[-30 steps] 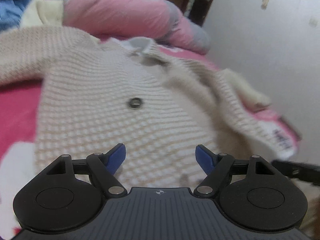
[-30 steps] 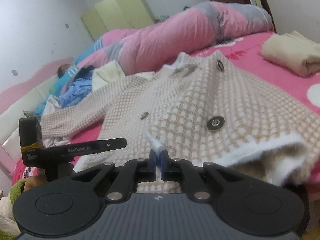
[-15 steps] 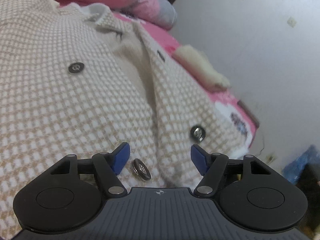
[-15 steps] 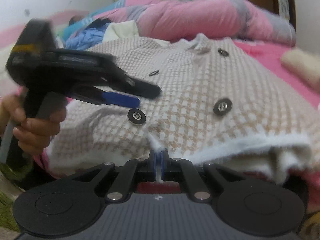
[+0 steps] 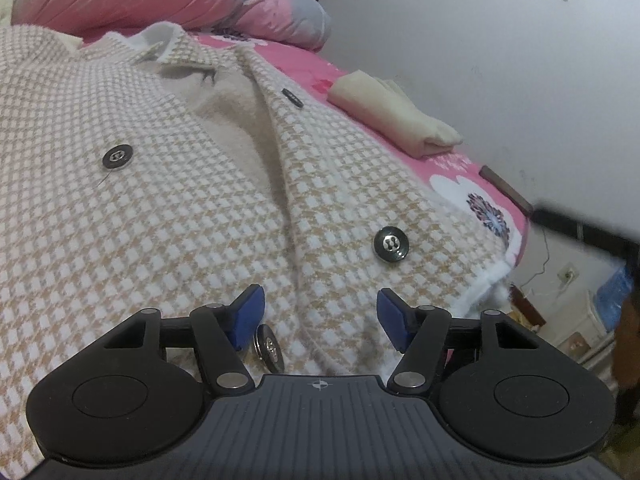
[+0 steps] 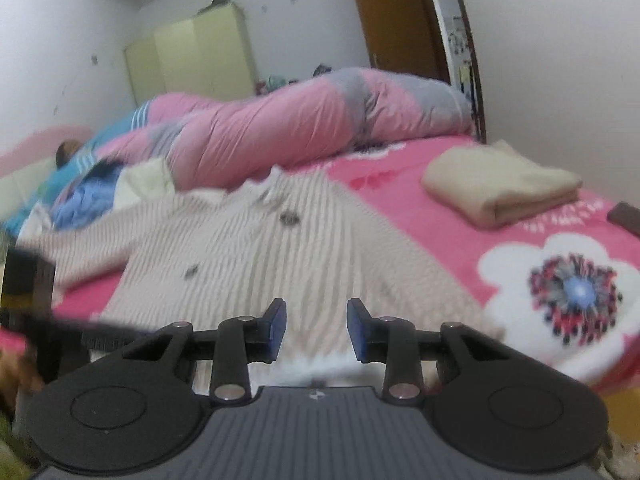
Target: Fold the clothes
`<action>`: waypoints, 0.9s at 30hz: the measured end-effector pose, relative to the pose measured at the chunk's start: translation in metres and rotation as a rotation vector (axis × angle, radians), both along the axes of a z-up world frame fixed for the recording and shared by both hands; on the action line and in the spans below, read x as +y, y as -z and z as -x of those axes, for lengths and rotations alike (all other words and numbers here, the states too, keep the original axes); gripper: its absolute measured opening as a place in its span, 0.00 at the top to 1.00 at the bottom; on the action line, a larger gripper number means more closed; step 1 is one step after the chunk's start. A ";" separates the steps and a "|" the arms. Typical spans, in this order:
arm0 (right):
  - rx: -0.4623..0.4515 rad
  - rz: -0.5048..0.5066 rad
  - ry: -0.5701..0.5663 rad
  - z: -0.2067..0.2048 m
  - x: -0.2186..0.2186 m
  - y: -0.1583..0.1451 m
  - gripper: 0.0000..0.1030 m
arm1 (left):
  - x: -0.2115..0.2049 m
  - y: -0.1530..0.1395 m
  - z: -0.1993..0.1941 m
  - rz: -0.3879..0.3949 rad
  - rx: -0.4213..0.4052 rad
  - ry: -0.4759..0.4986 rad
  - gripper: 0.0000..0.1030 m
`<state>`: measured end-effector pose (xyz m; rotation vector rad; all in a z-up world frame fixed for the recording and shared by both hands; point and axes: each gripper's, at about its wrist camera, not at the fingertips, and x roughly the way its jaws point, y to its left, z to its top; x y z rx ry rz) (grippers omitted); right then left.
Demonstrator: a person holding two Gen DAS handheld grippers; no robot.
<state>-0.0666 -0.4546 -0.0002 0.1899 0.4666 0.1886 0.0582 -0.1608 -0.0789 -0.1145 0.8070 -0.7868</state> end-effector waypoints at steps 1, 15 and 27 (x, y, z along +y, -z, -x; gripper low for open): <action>-0.017 0.006 -0.019 -0.009 0.004 -0.007 0.65 | -0.001 0.001 0.000 -0.001 -0.005 0.002 0.41; -0.047 0.502 -0.325 -0.253 0.153 -0.039 0.66 | 0.011 0.024 -0.011 0.162 -0.026 0.076 0.62; 0.250 0.709 -0.225 -0.412 0.162 0.058 0.71 | 0.005 0.036 -0.017 0.250 -0.040 0.169 0.64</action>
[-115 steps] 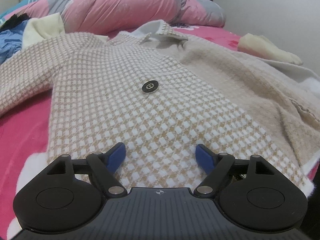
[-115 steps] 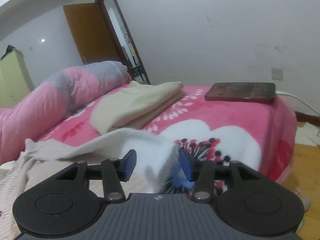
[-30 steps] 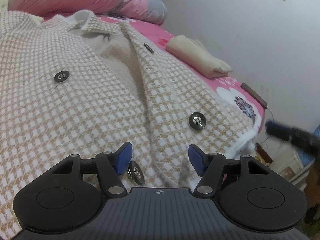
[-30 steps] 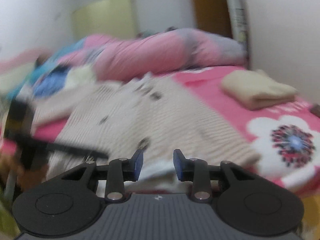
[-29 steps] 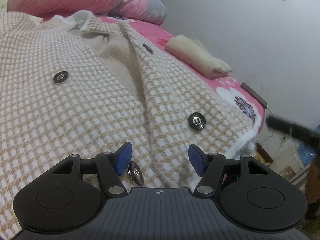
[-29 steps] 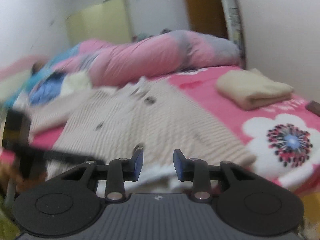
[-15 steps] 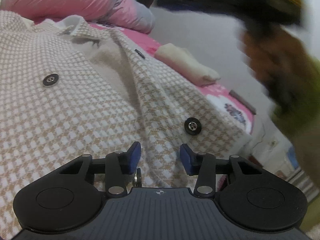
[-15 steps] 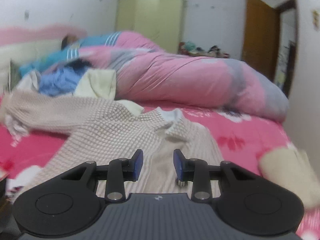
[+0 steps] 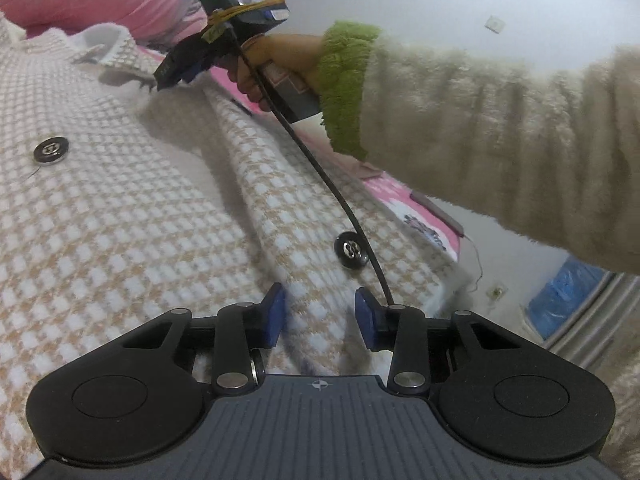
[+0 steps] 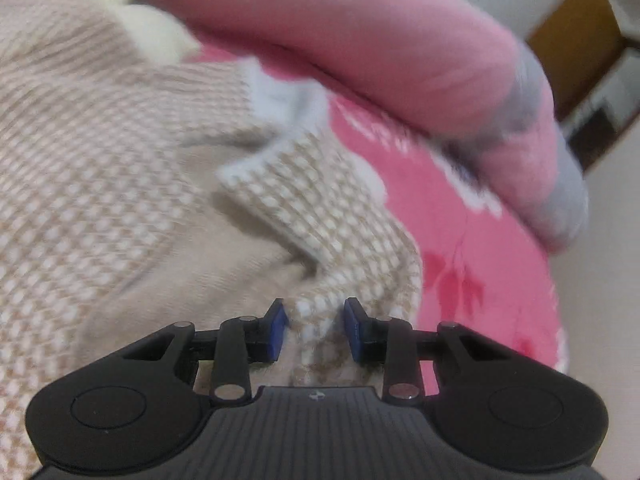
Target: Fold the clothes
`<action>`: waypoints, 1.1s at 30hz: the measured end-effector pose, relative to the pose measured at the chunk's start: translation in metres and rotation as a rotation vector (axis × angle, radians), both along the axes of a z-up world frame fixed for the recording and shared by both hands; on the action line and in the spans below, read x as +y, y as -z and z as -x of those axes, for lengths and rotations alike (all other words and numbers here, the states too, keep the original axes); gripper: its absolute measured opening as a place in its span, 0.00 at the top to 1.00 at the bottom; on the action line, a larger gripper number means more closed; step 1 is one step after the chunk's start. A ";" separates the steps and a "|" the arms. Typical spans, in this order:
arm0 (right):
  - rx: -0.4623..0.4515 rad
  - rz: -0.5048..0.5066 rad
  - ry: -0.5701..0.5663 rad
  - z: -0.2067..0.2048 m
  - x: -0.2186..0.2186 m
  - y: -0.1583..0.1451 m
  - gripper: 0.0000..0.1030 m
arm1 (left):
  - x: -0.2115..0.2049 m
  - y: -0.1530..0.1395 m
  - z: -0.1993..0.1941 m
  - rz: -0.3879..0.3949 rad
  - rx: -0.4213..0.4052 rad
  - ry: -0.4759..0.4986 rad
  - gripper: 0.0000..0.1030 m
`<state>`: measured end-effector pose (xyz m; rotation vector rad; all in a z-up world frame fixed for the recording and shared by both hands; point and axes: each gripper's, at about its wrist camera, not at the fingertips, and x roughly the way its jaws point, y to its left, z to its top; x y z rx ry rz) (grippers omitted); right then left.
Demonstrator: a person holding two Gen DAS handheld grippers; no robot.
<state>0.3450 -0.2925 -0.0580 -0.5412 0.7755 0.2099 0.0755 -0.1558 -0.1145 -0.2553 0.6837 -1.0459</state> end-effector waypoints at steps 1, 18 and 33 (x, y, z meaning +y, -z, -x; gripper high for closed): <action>0.010 -0.038 0.018 -0.002 -0.006 -0.001 0.72 | 0.000 0.001 0.000 0.005 -0.001 0.004 0.64; 0.029 -0.254 0.150 -0.016 -0.049 -0.007 0.91 | 0.001 0.005 -0.007 0.023 0.012 0.000 0.64; 0.093 -0.842 0.076 -0.015 -0.047 -0.064 0.94 | 0.023 -0.004 -0.002 0.082 0.047 -0.017 0.81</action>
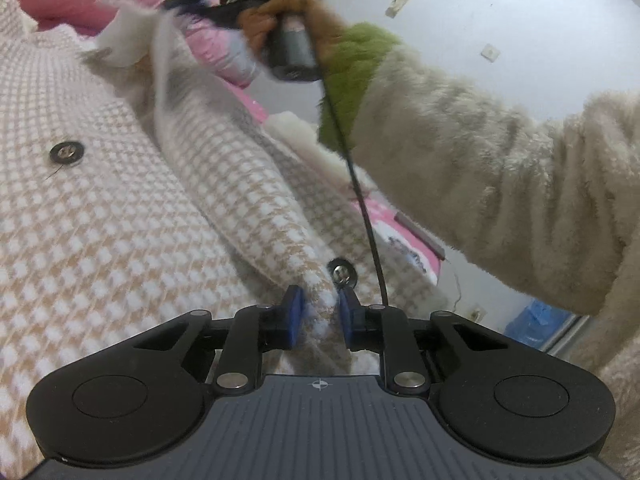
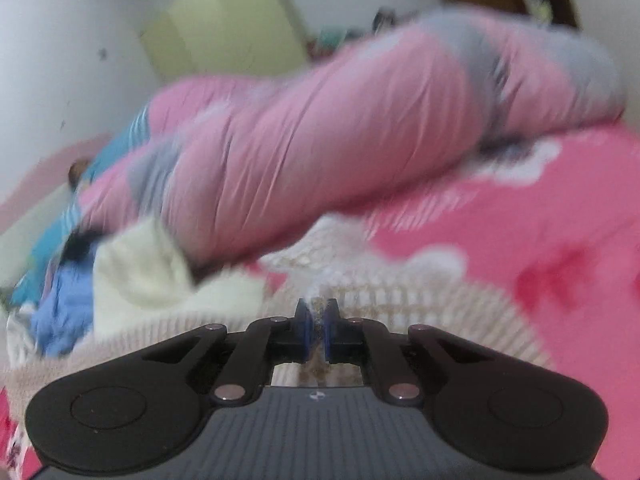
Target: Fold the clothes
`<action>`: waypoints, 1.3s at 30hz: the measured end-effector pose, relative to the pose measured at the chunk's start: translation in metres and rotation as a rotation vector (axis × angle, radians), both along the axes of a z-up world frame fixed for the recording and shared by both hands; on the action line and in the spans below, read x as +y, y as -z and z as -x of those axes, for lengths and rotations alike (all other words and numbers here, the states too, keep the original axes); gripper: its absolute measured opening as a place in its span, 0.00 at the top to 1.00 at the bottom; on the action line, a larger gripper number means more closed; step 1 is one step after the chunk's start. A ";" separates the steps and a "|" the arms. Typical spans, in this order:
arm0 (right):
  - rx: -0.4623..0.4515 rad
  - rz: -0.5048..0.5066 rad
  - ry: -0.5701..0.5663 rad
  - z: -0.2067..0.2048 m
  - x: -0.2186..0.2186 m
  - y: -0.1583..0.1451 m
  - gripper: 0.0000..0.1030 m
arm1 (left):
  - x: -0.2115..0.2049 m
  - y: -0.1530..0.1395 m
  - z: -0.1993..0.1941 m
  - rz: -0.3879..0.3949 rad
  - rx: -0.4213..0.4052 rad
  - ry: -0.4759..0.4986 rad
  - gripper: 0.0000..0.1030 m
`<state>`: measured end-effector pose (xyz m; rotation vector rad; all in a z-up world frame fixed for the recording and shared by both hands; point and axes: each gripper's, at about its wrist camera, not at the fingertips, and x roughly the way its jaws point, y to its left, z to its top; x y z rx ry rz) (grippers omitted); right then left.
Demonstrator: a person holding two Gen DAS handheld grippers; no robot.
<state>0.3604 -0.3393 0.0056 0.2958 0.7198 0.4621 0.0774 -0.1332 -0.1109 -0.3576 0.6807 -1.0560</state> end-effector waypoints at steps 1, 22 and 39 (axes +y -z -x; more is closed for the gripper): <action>0.028 0.021 -0.019 -0.002 0.011 0.014 0.94 | 0.001 0.001 0.000 0.000 0.005 -0.001 0.81; -0.010 0.289 -0.168 0.000 0.077 0.041 0.81 | 0.005 0.005 -0.003 0.018 0.029 0.011 0.80; 0.058 0.295 0.018 -0.117 0.097 0.080 0.85 | 0.013 0.019 -0.012 0.046 0.040 0.029 0.75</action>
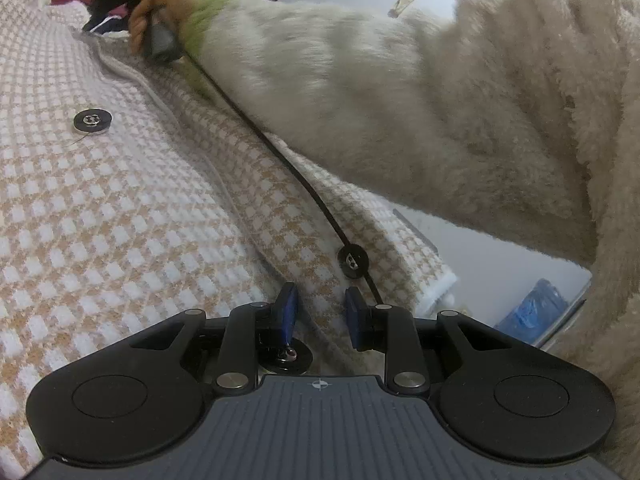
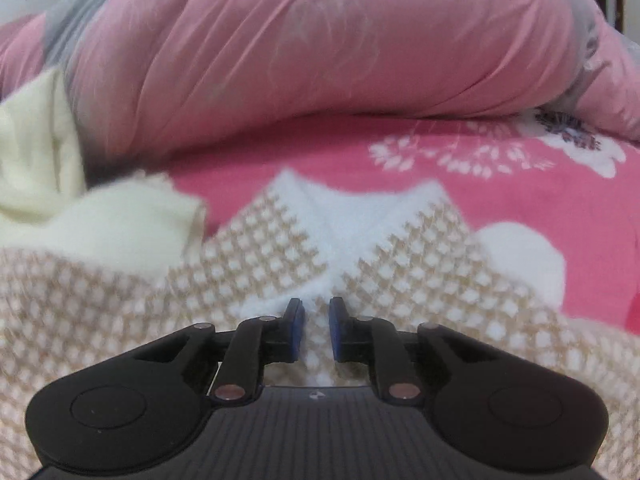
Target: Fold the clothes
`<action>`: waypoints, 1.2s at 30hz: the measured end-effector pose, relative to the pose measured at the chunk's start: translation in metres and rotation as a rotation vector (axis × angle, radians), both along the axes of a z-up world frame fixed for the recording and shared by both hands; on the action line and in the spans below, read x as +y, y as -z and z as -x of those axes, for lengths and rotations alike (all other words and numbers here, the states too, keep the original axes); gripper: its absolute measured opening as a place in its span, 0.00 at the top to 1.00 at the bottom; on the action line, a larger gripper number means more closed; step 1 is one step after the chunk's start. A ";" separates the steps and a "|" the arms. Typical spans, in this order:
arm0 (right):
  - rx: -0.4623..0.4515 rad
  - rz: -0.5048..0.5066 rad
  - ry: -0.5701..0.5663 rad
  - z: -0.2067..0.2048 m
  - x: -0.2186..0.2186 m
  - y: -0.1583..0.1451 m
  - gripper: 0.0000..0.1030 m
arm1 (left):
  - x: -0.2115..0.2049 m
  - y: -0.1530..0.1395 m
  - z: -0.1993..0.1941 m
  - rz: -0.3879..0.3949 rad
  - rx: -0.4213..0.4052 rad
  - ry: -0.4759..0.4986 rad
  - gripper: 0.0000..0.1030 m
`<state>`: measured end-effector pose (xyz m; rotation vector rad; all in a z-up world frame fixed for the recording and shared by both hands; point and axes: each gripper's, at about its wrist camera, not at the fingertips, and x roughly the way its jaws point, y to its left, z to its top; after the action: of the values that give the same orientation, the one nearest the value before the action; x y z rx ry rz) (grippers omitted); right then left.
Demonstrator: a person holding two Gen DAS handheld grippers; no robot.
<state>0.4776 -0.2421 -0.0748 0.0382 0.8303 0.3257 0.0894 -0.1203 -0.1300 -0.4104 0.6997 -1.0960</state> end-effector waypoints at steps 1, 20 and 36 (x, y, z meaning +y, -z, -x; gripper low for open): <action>0.013 -0.029 0.015 0.003 -0.008 -0.008 0.85 | 0.000 -0.001 0.001 -0.001 0.002 0.000 0.74; -0.160 0.244 -0.365 0.246 -0.011 -0.088 0.83 | -0.025 -0.026 0.029 -0.123 -0.060 -0.100 0.47; -0.215 -0.028 -0.126 0.191 -0.023 -0.061 0.97 | -0.035 -0.025 0.029 -0.126 -0.060 -0.042 0.47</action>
<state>0.2867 -0.2646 -0.0137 -0.0227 0.6165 0.4516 0.0604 -0.1549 -0.1054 -0.2822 0.7004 -1.0151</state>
